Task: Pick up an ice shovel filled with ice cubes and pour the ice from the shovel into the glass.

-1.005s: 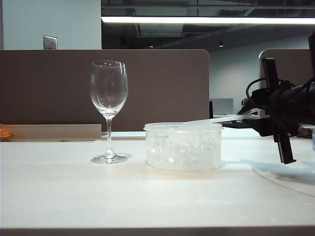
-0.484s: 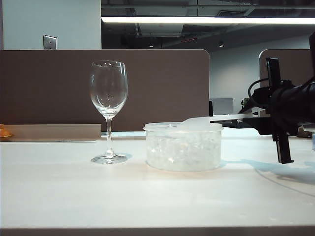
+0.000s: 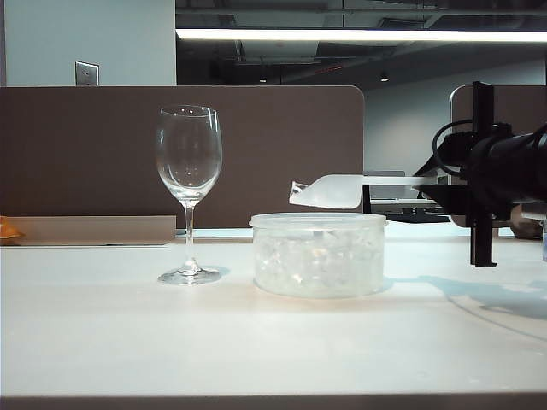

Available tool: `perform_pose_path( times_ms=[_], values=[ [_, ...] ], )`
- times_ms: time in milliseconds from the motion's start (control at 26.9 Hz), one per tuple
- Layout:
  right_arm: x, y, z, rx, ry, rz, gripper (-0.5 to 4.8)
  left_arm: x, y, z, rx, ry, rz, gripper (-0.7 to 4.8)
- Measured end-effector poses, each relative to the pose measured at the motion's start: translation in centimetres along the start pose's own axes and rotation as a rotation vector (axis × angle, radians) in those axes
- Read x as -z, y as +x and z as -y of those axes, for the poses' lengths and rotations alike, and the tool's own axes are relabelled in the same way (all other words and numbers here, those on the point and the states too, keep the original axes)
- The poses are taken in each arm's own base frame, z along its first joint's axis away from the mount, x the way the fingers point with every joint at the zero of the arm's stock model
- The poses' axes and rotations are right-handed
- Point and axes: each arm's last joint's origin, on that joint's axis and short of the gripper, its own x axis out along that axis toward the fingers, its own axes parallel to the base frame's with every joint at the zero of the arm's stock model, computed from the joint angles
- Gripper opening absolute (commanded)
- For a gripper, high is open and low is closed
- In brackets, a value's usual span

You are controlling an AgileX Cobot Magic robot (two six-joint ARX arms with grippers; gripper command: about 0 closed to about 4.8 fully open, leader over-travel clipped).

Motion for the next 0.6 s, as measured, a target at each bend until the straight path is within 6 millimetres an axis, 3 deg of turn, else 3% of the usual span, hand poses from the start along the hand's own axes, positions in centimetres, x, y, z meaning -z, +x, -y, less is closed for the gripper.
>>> perform_pose_path(
  times_ms=[112,372,595],
  values=[
    [0.0,0.3,-0.5,-0.032,0.006,-0.005,-0.01,0.0,0.0,0.0,0.0,0.0,0.0,-0.05],
    [0.6,3.4,-3.9,-0.179,0.012,-0.067,-0.02,0.0,0.0,0.0,0.0,0.0,0.0,-0.05],
    [0.9,5.2,-5.2,-0.174,0.016,-0.075,-0.02,0.0,0.0,0.0,0.0,0.0,0.0,-0.05]
  ],
)
